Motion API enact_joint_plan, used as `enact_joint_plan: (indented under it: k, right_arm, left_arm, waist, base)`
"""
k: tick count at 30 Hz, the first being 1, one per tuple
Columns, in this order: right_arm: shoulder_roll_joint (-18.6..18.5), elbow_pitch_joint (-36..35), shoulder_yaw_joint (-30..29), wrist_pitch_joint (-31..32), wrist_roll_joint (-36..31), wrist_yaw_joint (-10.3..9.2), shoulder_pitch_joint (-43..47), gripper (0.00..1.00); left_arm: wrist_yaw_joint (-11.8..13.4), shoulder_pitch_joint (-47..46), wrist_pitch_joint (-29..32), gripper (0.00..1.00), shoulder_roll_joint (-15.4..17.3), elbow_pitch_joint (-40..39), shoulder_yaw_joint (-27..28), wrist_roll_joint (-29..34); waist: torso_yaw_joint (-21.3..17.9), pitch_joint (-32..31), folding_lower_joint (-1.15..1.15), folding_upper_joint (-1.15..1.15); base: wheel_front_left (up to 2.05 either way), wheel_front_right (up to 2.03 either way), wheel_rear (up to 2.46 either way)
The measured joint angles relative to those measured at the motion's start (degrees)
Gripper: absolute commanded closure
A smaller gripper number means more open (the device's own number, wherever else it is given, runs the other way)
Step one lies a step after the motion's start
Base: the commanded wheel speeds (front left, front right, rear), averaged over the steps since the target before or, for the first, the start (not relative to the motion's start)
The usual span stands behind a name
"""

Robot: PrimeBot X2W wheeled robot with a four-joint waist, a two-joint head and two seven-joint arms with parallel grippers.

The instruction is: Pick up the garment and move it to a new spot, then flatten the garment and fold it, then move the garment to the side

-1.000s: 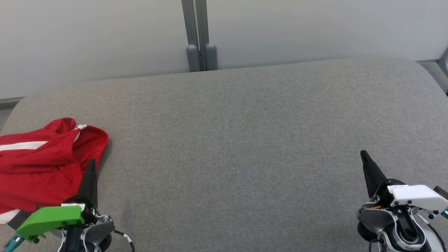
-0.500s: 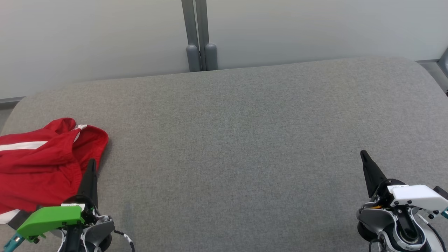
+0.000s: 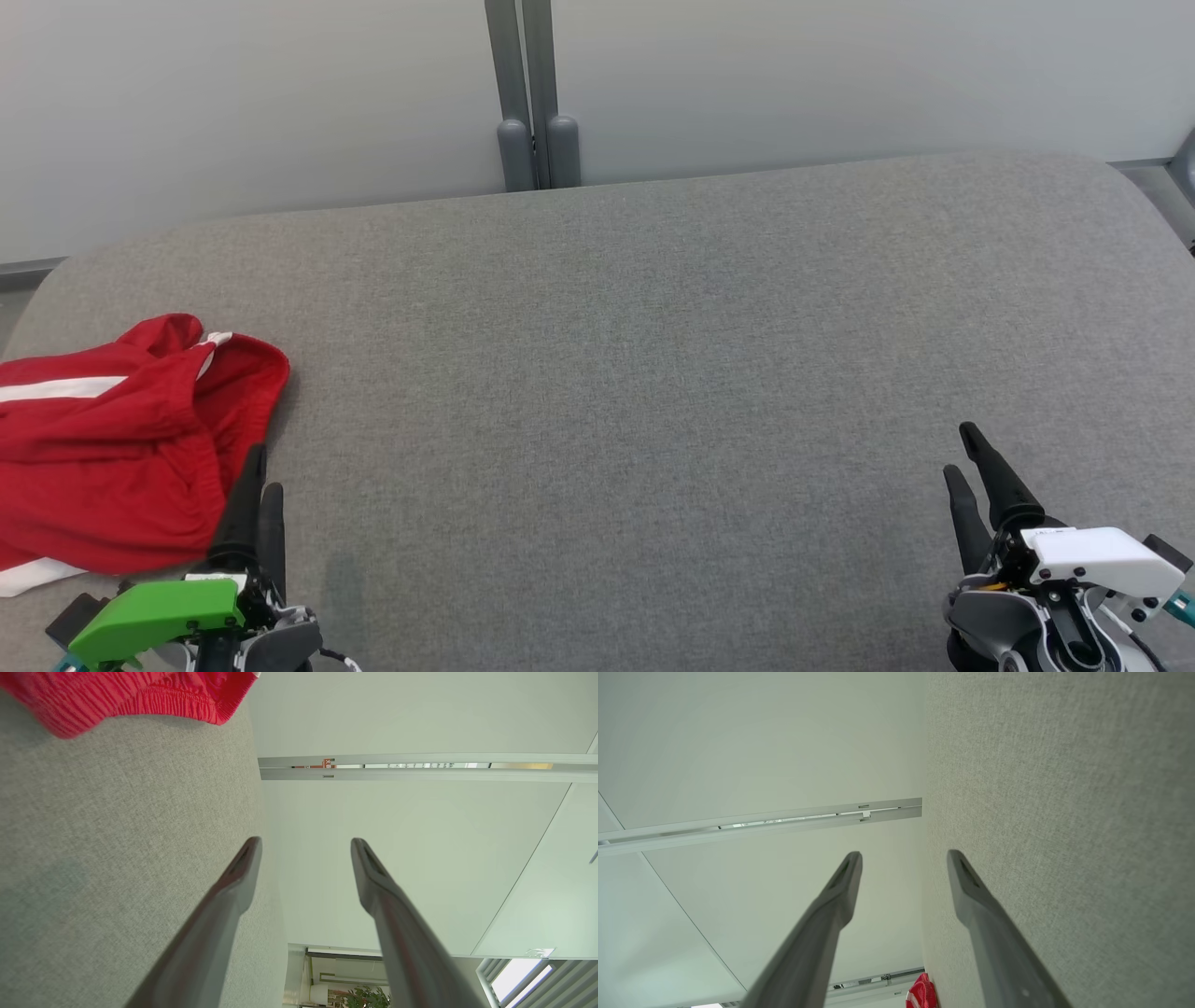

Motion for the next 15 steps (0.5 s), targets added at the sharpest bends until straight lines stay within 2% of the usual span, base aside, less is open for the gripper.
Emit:
enact_joint_plan:
  k: [9, 15]
  right_arm:
    - [0.0, -2.1, 2.0, -1.5, 0.4, 0.0, 0.0, 0.0]
    - [-0.1, -3.9, 3.4, -2.9, -0.5, 0.0, -0.1, 0.0]
  left_arm:
    - [0.0, 0.0, -2.5, 0.0, 0.0, -1.6, -1.3, 0.5]
    - [0.0, -0.1, -4.1, 0.0, 0.0, -2.9, -2.0, 4.4]
  waist:
    - [0.2, 0.1, 0.0, 0.0]
    - [0.3, 0.1, 0.0, 0.0]
  base:
    - [0.0, 0.0, 0.0]
    - [0.0, 0.0, 0.0]
